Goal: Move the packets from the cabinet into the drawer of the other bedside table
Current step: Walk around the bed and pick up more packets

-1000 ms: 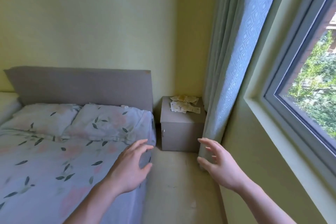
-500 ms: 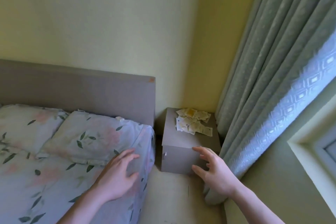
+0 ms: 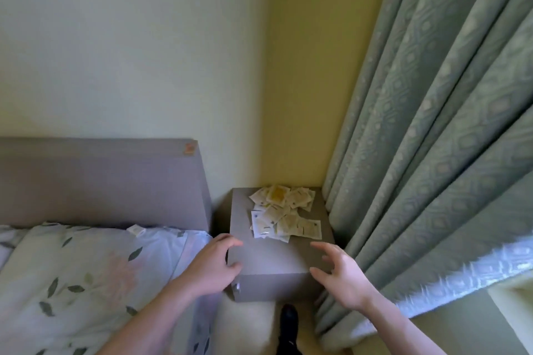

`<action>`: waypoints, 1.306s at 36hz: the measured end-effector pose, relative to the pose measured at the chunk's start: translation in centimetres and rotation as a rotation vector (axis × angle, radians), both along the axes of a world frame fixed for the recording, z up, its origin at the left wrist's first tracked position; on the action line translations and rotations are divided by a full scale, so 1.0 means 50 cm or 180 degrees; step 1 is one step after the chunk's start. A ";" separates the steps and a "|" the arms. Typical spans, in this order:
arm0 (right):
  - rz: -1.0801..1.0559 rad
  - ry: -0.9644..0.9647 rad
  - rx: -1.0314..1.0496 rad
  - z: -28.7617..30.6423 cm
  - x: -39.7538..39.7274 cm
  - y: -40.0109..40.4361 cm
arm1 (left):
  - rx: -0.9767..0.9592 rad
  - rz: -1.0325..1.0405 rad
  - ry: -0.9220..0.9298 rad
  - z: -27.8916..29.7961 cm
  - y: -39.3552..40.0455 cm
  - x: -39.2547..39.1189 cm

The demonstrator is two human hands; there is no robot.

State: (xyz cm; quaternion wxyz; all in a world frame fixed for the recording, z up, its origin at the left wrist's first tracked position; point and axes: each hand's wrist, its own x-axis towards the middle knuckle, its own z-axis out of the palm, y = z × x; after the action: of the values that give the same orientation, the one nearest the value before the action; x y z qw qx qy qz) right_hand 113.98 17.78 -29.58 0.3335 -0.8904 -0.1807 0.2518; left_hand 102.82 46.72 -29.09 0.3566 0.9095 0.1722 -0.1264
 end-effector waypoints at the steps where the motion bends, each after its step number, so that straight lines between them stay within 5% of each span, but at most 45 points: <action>1: -0.0002 0.0066 -0.0014 -0.015 0.037 0.008 | -0.0020 0.0017 0.0059 -0.013 0.003 0.035; 17: -0.0131 0.0922 -0.0598 -0.274 0.488 0.106 | -0.0770 0.1480 0.1078 -0.245 0.043 0.446; 29: 0.0093 0.0558 -0.1014 -0.538 0.639 0.166 | -0.0234 0.1764 0.1480 -0.569 0.092 0.638; 38: 0.0112 0.0321 -0.1161 -0.673 0.673 0.193 | 0.0396 0.2106 0.1392 -0.723 0.084 0.695; 47: 0.0014 0.0162 -0.1420 -0.745 0.665 0.191 | -0.0100 0.2514 0.0736 -0.782 0.076 0.676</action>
State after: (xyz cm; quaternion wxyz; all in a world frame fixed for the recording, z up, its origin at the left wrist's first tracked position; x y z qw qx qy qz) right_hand 147.21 27.35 -66.80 0.1321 -0.9350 -0.1140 0.3086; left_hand 136.62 50.54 -68.19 0.3698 0.7477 0.5451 -0.0837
